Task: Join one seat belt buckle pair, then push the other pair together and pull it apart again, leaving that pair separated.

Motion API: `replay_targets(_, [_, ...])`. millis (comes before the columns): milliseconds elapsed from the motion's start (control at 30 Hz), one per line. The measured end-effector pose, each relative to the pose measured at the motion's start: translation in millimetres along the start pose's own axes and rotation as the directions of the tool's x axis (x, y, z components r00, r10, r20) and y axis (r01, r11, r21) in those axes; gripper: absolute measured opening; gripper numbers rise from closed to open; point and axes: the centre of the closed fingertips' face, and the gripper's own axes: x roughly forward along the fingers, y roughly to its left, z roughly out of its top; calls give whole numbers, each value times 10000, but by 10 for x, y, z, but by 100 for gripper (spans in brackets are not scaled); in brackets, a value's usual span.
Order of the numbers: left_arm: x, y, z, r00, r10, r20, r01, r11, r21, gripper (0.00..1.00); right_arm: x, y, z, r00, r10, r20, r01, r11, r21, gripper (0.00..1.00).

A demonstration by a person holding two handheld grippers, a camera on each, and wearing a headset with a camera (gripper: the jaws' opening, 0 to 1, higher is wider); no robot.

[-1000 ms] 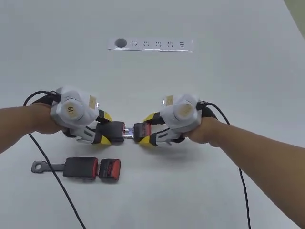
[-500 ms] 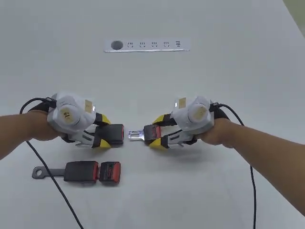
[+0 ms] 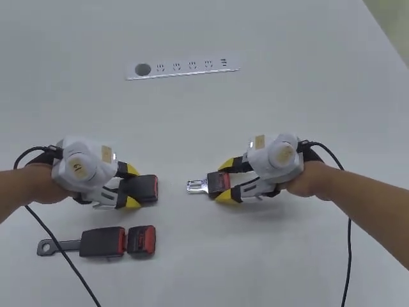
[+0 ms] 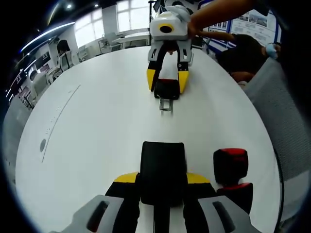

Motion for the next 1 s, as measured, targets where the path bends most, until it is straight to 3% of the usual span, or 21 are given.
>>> replay_targets(433, [3,-2,-8,9999,-1,-129,2,10000,15,35,-245,-25,-239,9994,-354,3,353,9990,289,36])
replay_targets(1000, [10,-7,-5,9998,-9,-205,9,10000,31,35,-448,-11,-339,9993,-366,-83,371,9977,566,37])
